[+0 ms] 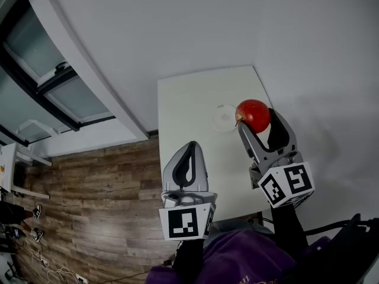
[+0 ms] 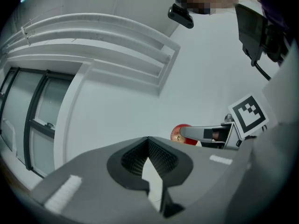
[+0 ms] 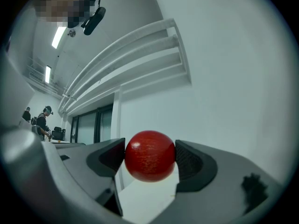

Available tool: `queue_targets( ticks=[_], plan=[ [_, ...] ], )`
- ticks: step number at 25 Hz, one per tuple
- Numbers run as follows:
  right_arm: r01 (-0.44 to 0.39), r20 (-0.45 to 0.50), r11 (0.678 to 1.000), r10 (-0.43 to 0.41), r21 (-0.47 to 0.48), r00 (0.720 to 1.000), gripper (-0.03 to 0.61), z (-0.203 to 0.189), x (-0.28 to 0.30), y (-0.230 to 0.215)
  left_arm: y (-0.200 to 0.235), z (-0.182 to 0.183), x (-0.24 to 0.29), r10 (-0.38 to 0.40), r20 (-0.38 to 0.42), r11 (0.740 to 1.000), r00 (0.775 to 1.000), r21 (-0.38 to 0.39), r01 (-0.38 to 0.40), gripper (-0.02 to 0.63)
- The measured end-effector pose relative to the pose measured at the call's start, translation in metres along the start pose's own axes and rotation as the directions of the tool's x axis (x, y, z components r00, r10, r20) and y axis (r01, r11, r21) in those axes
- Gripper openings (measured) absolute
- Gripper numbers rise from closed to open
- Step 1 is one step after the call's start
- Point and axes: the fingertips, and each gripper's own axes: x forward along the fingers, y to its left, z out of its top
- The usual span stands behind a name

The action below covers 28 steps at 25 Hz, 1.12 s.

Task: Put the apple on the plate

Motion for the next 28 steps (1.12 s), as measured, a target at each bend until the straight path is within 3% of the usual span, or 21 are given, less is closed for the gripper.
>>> queue_targets(
  ticks=[5, 12, 17, 28],
  plan=[
    [-0.005, -0.040, 1.000, 0.005, 0.008, 0.999, 0.336, -0.014, 0.031, -0.012, 0.012, -0.008, 0.026, 0.018, -0.027, 1.000, 0.999, 0.001, -0.018, 0.008],
    [0.003, -0.114, 0.999, 0.001, 0.033, 0.993, 0.336, -0.075, 0.075, -0.029, 0.035, -0.058, 0.062, 0.027, -0.085, 1.000, 0.996, -0.005, -0.027, 0.008],
    [0.022, -0.147, 0.999, -0.017, 0.033, 0.989, 0.336, -0.095, 0.079, -0.038, 0.031, -0.079, 0.069, -0.004, -0.144, 1.000, 0.990, -0.015, 0.001, 0.008],
    [0.071, -0.234, 0.997, -0.067, 0.006, 0.970, 0.336, -0.109, 0.092, -0.038, 0.031, -0.087, 0.081, -0.094, -0.194, 0.995, 0.977, -0.063, 0.083, 0.008]
  ],
)
